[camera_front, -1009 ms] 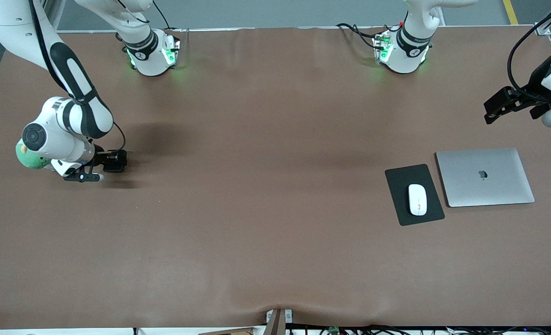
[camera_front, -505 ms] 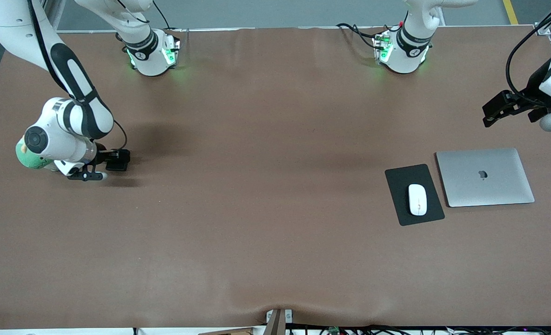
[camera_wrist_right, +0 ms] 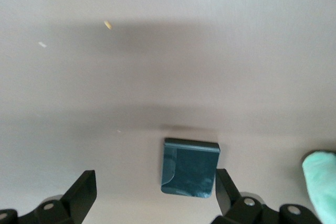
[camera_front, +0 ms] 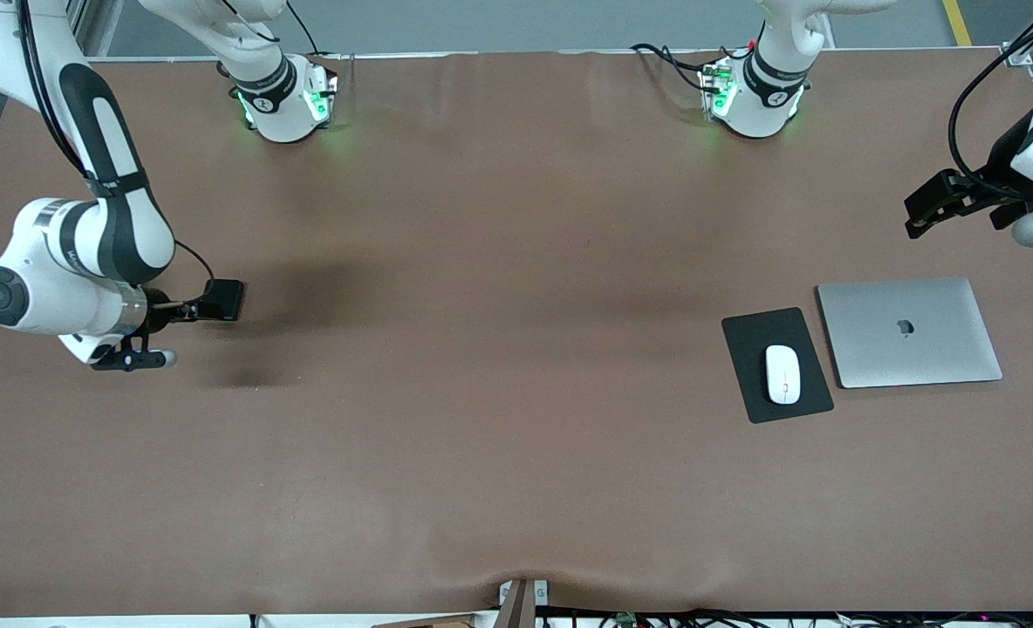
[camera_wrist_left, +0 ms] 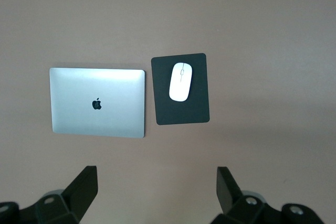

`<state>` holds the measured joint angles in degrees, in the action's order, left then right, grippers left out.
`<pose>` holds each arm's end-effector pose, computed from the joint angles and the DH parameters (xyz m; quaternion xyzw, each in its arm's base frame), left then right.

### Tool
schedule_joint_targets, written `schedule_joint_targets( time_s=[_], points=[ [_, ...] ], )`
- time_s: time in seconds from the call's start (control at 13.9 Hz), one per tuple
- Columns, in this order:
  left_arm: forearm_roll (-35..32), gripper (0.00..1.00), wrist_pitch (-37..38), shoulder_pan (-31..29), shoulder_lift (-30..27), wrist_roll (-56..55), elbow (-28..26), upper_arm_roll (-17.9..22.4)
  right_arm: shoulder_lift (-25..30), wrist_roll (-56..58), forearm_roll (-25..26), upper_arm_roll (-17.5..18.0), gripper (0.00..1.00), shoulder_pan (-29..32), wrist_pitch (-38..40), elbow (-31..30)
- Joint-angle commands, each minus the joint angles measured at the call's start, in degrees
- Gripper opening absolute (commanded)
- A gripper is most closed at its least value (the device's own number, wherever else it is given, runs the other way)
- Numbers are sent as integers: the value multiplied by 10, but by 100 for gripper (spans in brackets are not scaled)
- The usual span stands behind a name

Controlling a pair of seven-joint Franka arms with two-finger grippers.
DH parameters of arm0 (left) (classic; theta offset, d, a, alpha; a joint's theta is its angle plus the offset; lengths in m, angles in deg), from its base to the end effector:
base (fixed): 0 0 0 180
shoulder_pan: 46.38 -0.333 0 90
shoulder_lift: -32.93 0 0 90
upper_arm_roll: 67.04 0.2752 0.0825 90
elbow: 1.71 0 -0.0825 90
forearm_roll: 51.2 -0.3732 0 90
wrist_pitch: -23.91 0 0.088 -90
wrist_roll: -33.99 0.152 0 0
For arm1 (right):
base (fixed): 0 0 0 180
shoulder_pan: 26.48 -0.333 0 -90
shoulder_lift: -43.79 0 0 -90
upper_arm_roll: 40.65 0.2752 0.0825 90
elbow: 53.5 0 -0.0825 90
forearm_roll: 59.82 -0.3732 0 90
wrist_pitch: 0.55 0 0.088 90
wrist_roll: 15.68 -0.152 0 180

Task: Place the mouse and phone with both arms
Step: 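Carry the phone with the right gripper toward the green plush toy, then lower the phone beside the plush toy and open the right gripper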

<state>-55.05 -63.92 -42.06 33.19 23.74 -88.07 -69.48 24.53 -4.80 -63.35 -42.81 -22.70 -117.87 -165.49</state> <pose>0.5401 -0.0535 0.5624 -0.9989 -0.0321 -0.0154 0.0315 0.5502 -0.0517 0.2130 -0.9921 -0.0257 0.1169 0.0366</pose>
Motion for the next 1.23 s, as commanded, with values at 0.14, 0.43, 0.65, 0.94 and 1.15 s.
schedule_joint_targets(
  time_s=[0.14, 0.43, 0.65, 0.94, 1.15],
  points=[
    [12, 100, -5, 4, -3, 8, -2, 4, -4, 4, -17, 0, 100, -31, 67, 126],
    [14, 100, -2, 0, -5, 10, -2, 3, -45, 2, -9, -1, 100, -44, 278, 335],
    [14, 100, -1, -2, -5, 10, -2, 4, -39, 3, -10, 0, 100, -48, 319, 385],
    [15, 100, 0, -2, -5, 9, -2, 4, -17, 2, -10, -2, 100, -56, 356, 424],
    [15, 100, 6, -2, -8, 10, -2, 4, 51, -2, -9, 0, 100, -60, 400, 427]
  ],
)
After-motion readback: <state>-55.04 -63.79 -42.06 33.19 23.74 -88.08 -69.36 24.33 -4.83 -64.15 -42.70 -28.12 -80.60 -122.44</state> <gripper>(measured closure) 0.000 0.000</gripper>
